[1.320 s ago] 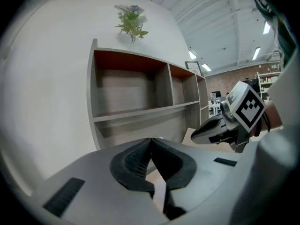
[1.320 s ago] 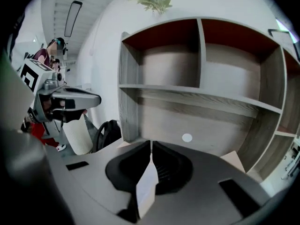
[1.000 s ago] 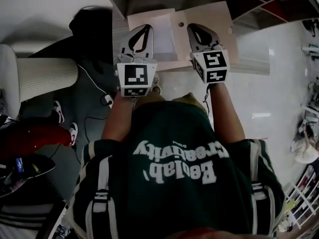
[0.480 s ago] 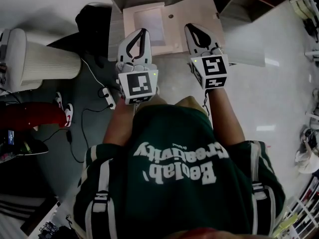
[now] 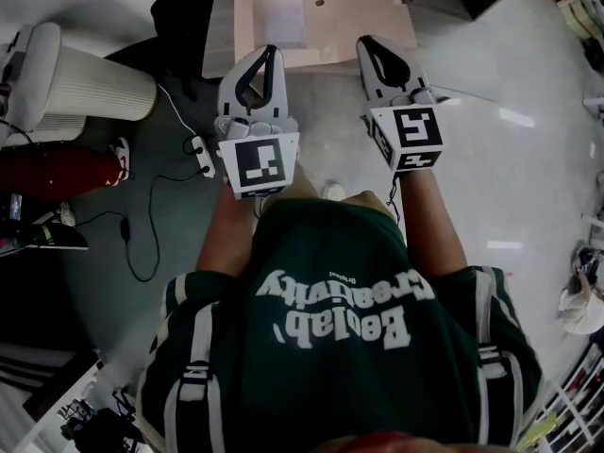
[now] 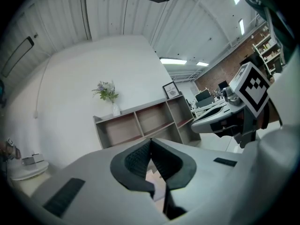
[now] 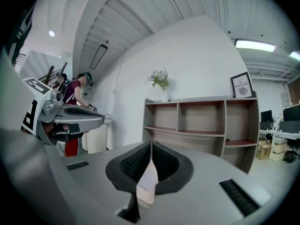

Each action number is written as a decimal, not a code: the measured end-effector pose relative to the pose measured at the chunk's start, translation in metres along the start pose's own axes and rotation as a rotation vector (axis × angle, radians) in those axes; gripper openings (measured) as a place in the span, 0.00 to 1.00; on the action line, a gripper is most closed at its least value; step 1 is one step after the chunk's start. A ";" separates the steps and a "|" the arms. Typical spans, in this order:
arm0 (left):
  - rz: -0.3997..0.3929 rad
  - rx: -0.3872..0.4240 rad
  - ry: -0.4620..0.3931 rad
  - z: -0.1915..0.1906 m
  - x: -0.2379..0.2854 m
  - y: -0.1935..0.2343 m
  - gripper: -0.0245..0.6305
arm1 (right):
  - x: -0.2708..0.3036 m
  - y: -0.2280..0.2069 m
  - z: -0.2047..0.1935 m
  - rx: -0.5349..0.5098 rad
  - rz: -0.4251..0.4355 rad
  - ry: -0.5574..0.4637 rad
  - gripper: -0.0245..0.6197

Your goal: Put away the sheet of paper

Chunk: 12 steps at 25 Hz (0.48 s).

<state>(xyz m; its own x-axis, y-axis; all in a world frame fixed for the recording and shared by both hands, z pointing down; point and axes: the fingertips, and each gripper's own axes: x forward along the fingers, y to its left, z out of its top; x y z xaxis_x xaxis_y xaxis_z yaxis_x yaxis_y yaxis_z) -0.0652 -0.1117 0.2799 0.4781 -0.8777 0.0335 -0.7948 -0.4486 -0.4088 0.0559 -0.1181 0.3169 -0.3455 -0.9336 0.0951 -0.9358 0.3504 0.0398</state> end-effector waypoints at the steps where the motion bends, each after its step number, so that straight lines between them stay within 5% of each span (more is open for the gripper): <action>1: -0.005 -0.005 -0.005 0.004 -0.007 -0.005 0.07 | -0.009 0.001 0.002 -0.001 0.000 -0.005 0.10; 12: 0.015 -0.036 -0.015 0.022 -0.046 -0.010 0.07 | -0.050 0.016 0.021 -0.039 -0.009 -0.043 0.10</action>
<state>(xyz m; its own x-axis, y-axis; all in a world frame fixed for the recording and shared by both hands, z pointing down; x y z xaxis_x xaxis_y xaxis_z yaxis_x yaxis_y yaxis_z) -0.0714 -0.0630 0.2624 0.4713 -0.8819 0.0135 -0.8150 -0.4413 -0.3756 0.0567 -0.0674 0.2914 -0.3408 -0.9387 0.0516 -0.9356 0.3441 0.0792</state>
